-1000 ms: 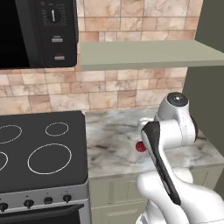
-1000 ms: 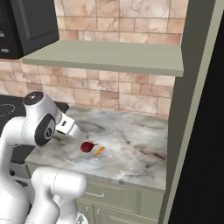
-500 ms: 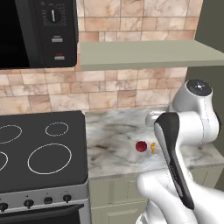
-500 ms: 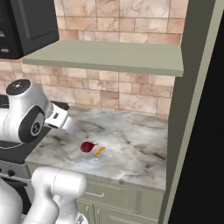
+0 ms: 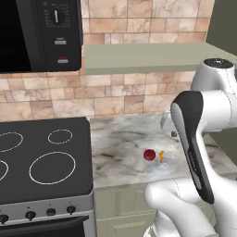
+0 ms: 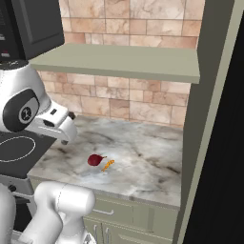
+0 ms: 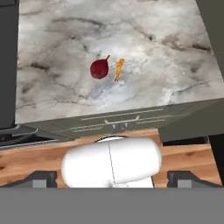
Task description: Open the fridge, remove the pear, lemon, and shrimp, and place them on any counter.
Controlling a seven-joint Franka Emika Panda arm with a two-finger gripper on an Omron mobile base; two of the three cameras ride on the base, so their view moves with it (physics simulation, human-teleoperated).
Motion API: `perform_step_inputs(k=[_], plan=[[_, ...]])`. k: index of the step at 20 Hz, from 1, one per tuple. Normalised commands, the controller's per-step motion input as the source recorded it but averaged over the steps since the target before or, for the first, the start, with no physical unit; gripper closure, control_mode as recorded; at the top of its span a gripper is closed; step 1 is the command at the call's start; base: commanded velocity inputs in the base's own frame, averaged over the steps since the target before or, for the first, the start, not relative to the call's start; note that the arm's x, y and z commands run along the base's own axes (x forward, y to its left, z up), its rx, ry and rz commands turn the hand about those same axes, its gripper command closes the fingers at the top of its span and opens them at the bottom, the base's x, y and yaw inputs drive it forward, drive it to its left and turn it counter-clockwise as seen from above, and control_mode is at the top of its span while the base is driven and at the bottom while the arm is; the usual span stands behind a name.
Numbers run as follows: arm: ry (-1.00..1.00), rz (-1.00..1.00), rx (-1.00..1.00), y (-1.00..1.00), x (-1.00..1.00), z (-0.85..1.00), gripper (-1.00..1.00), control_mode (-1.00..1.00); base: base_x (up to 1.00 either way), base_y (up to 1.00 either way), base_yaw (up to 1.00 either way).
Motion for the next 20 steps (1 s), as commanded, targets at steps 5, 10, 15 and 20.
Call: perform_step_inputs(k=[5, 10, 15, 20], plan=[[0.23, 0.00, 0.00, 0.00, -0.13, 0.06, -1.00, 1.00, 0.00, 0.00, 0.00], [0.00, 0.00, 0.00, 0.00, 0.00, 0.00, -1.00, 1.00, 0.00, 0.00, 0.00], [0.00, 0.00, 0.00, 0.00, 0.00, 0.00, -1.00, 1.00, -0.50, 0.00, 0.00], [0.00, 0.00, 0.00, 0.00, 0.00, 0.00, -1.00, 1.00, -1.00, 0.00, -0.04]])
